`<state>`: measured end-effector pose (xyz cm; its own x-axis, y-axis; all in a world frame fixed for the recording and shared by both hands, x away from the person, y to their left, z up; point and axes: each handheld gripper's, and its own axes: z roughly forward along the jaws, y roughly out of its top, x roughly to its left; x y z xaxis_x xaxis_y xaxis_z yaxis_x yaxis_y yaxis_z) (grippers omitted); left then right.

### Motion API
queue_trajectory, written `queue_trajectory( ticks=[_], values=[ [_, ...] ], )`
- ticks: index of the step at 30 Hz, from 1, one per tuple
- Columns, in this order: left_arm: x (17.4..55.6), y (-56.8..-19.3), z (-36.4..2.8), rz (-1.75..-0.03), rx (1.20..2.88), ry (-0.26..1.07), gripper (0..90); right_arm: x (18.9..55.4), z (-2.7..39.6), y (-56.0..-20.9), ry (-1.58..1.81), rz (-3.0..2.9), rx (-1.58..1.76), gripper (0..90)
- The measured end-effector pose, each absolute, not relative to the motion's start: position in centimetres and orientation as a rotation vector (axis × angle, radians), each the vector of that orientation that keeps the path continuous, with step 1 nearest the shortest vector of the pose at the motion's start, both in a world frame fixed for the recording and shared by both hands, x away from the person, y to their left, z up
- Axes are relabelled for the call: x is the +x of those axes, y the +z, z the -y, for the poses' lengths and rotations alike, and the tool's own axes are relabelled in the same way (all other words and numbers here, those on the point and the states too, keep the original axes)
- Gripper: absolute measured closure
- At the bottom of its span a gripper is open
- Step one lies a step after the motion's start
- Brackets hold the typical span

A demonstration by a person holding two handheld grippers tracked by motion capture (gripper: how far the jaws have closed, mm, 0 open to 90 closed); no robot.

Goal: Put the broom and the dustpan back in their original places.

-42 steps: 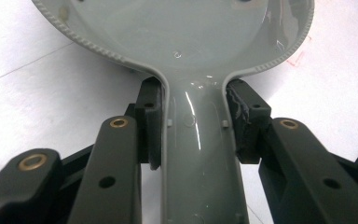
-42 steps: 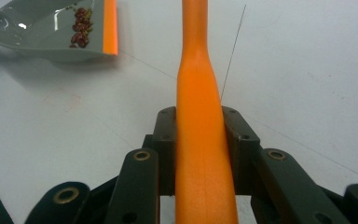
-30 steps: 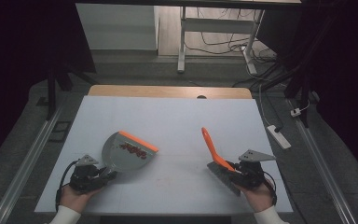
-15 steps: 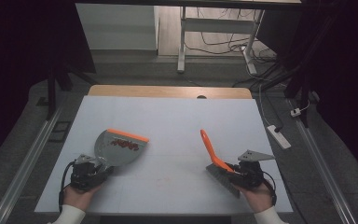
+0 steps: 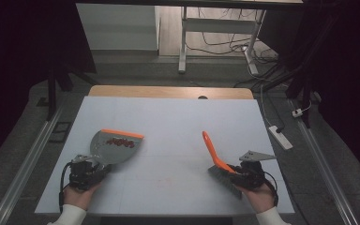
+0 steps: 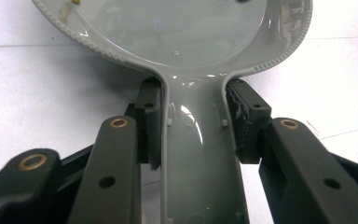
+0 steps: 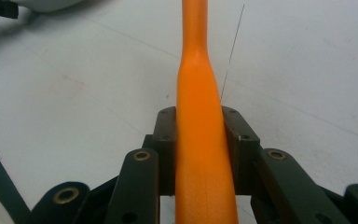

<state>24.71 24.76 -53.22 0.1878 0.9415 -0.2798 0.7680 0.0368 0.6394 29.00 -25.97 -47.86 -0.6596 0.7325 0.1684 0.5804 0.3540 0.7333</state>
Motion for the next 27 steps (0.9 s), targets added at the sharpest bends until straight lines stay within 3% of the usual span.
queue_trajectory(
  ticks=[12,22,27],
  values=[
    [25.0,-53.6,-24.6,-1.641,1.765,0.308,60.9,30.7,27.4,-48.7,1.169,-2.392,1.265,68.6],
    [25.1,-53.7,-24.7,-1.631,1.767,0.285,60.1,32.2,28.1,-49.6,1.115,-2.403,1.315,60.5],
    [25.0,-53.7,-24.7,-1.600,1.789,0.305,46.3,32.6,28.3,-49.9,1.081,-2.402,1.354,54.3]
  ],
)
